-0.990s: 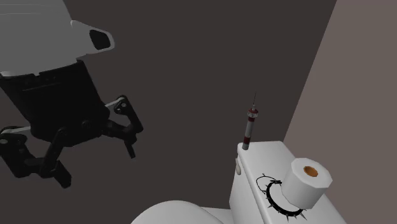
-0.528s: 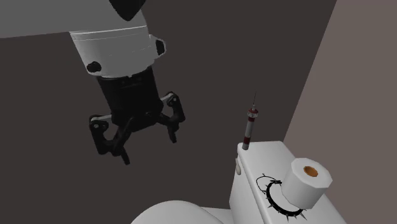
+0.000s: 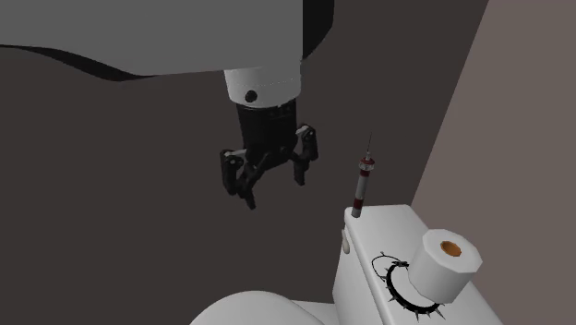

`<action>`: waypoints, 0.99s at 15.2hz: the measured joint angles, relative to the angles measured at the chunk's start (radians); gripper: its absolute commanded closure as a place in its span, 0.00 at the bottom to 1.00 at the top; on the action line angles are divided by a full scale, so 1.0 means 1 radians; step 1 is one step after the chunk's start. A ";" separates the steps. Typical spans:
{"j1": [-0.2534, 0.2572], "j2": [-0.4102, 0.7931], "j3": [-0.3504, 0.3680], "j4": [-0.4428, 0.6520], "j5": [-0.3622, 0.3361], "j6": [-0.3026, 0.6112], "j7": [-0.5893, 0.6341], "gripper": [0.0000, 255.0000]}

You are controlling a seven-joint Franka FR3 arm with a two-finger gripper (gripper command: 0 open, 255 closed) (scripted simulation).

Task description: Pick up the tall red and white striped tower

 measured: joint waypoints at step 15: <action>-0.010 0.443 -0.311 0.303 0.155 0.237 -0.385 0.00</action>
